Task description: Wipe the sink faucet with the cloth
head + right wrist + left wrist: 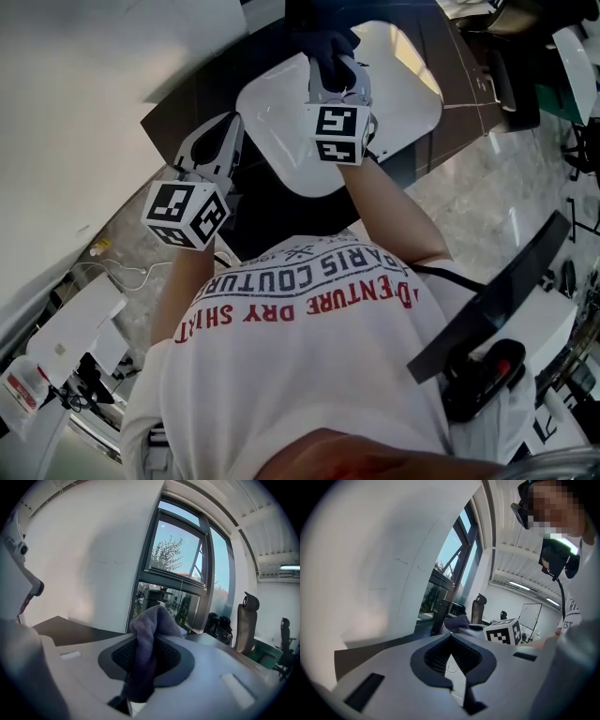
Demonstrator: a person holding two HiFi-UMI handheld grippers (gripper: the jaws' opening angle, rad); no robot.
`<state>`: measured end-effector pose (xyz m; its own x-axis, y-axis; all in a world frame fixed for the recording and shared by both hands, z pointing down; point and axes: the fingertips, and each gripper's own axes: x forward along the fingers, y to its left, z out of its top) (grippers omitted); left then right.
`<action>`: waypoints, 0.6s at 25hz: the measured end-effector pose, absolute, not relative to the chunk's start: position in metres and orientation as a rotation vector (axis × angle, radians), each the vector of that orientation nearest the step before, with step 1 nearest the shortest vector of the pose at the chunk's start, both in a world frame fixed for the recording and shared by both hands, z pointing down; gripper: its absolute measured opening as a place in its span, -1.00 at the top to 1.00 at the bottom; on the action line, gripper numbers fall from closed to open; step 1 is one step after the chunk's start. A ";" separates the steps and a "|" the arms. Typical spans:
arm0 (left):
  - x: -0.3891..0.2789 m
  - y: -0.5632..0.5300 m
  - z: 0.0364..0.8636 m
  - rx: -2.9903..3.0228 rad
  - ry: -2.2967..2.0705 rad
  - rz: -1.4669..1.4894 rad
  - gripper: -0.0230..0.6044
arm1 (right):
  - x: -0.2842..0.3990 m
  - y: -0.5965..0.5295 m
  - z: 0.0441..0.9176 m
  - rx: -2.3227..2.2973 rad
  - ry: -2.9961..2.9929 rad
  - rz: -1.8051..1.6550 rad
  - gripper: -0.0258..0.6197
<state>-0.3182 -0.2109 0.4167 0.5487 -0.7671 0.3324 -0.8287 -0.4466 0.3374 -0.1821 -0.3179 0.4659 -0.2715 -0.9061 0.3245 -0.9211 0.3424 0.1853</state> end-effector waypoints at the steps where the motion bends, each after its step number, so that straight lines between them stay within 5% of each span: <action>1: -0.316 -0.210 0.417 2.329 -1.284 0.180 0.93 | -0.175 -0.313 0.466 1.624 -2.237 0.066 0.70; 15: -0.304 -0.176 0.390 2.372 -1.268 0.172 0.92 | -0.169 -0.241 0.425 1.303 -2.408 0.142 0.70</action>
